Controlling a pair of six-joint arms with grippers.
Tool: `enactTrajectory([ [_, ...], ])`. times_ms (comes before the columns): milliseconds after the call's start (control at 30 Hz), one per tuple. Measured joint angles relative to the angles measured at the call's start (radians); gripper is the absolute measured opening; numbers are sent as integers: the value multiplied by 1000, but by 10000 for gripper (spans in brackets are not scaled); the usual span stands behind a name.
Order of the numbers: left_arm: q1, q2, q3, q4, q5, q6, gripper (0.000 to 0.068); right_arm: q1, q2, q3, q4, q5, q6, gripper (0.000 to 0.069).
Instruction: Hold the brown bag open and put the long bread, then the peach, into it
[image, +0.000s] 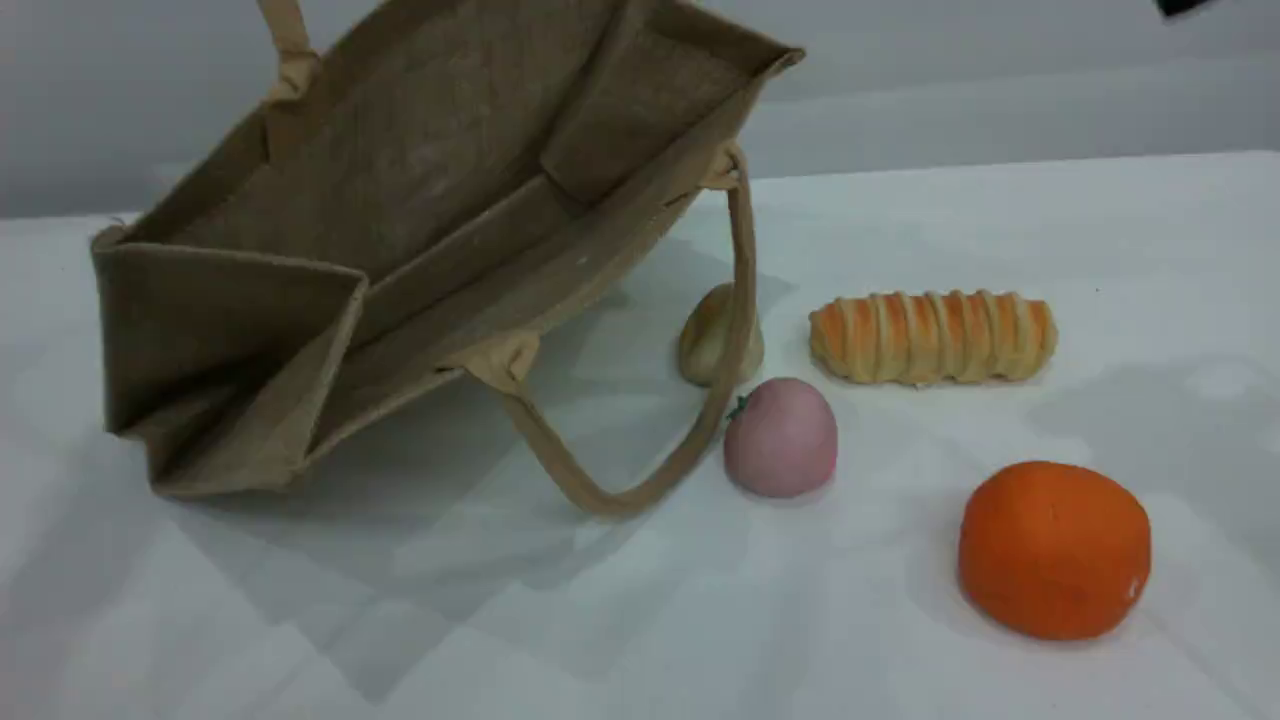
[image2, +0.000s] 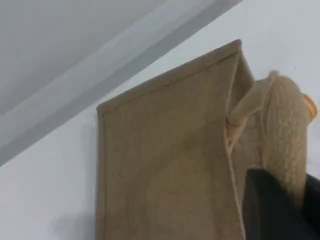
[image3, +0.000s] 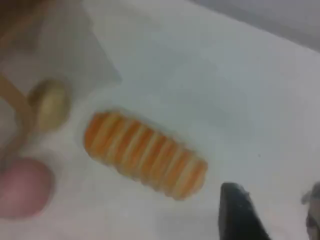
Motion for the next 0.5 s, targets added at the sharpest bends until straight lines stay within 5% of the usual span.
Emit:
enactTrajectory([
  [367, 0, 0, 0, 0, -1, -2, 101, 18, 199, 0, -1, -144, -233, 463],
  [500, 0, 0, 0, -1, -1, -2, 101, 59, 249, 0, -4, -200, -356, 482],
])
